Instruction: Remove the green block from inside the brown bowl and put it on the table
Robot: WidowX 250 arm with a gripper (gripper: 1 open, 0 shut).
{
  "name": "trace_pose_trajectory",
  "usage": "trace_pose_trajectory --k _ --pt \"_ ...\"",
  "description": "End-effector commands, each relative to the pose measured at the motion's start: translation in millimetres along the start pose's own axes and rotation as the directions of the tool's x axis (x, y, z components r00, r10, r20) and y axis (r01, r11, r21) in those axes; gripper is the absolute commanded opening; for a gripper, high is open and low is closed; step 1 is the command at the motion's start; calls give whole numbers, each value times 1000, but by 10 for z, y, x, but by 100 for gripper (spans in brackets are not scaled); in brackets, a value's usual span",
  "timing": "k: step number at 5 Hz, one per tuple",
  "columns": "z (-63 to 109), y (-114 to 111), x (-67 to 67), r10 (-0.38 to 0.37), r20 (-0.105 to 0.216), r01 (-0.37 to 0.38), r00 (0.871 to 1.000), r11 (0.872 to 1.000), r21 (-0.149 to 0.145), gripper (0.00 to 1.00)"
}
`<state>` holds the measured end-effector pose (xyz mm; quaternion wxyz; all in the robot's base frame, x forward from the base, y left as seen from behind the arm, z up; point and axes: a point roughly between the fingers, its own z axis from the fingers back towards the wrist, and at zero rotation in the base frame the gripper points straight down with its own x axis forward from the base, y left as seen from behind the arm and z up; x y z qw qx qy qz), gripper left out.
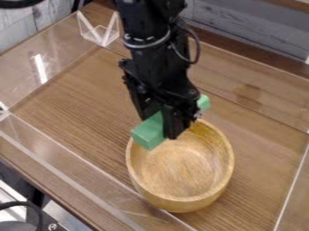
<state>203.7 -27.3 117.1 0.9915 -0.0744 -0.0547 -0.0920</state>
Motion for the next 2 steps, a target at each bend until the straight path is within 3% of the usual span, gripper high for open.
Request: trace_pose_trajectory --k 1,2 --pt "165 30 101 -16 63 15 998 1000 11 0" --pt "184 48 101 -18 67 18 998 1000 9 0"
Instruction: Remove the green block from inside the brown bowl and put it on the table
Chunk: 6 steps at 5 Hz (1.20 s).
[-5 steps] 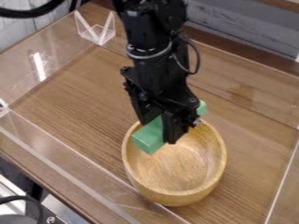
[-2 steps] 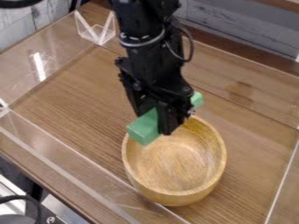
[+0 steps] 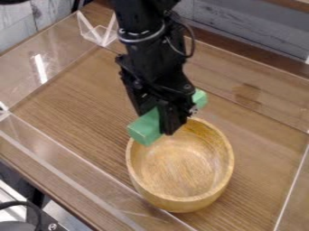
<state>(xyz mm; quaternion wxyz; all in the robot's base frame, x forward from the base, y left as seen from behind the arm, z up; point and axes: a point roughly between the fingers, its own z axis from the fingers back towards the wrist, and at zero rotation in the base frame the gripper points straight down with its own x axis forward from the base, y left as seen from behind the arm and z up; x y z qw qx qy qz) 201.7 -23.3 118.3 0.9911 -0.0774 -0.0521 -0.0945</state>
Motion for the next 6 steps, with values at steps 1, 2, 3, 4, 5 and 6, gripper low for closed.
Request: trace_pose_trajectory --k 1,2,3,4,5,6 --pt "182 29 126 -15 77 14 997 1000 14 0" --pt "201 44 128 -15 82 14 997 1000 12 0" --pt "226 124 132 0 91 -1 996 1000 21 0" --pt "237 170 133 9 96 -11 995 1000 24 0" --pt "242 203 134 19 102 -22 995 999 27 0" --pt "248 230 135 33 107 -36 994 999 30 0"
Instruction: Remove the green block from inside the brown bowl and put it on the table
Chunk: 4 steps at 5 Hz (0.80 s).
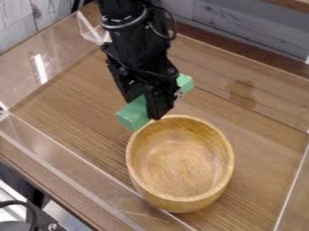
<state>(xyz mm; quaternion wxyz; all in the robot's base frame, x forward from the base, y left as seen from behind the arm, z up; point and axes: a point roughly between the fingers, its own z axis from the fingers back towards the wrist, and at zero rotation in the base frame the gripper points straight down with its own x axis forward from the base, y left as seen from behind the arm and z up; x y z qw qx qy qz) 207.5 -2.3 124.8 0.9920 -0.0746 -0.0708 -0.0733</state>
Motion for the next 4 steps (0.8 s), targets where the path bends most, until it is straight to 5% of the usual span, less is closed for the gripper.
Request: trace_pose_trajectory --k 1,4 --pt "156 46 119 13 74 -14 997 1000 23 0" --pt "168 125 134 52 88 -55 995 998 34 0"
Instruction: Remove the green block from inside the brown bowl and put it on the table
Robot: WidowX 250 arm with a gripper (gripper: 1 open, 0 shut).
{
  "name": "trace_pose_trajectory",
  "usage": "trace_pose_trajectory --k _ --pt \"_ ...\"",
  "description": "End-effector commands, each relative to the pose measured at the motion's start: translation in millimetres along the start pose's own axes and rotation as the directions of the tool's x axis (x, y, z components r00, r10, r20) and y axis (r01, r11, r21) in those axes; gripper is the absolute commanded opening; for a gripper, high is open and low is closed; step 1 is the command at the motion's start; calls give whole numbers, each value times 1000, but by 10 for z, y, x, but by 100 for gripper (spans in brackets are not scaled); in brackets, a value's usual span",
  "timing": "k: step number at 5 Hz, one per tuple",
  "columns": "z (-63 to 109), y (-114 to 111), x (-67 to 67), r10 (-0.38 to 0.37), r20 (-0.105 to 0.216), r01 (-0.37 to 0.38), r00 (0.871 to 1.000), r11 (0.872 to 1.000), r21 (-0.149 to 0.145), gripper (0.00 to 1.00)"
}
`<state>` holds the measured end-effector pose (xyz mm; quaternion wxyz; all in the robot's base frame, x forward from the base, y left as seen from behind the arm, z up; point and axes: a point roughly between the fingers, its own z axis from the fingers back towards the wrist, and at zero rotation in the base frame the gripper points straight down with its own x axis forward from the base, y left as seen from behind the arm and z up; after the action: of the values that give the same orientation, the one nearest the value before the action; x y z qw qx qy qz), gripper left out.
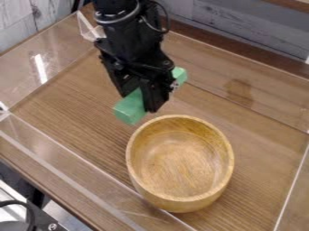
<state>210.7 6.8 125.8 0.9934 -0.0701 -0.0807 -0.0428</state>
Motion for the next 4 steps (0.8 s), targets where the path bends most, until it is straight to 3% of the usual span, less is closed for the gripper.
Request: trace_pose_trajectory --k 1,4 --pt "146 56 126 7 68 -9 998 1000 24 0" --pt "148 161 156 52 81 -55 995 998 39 0"
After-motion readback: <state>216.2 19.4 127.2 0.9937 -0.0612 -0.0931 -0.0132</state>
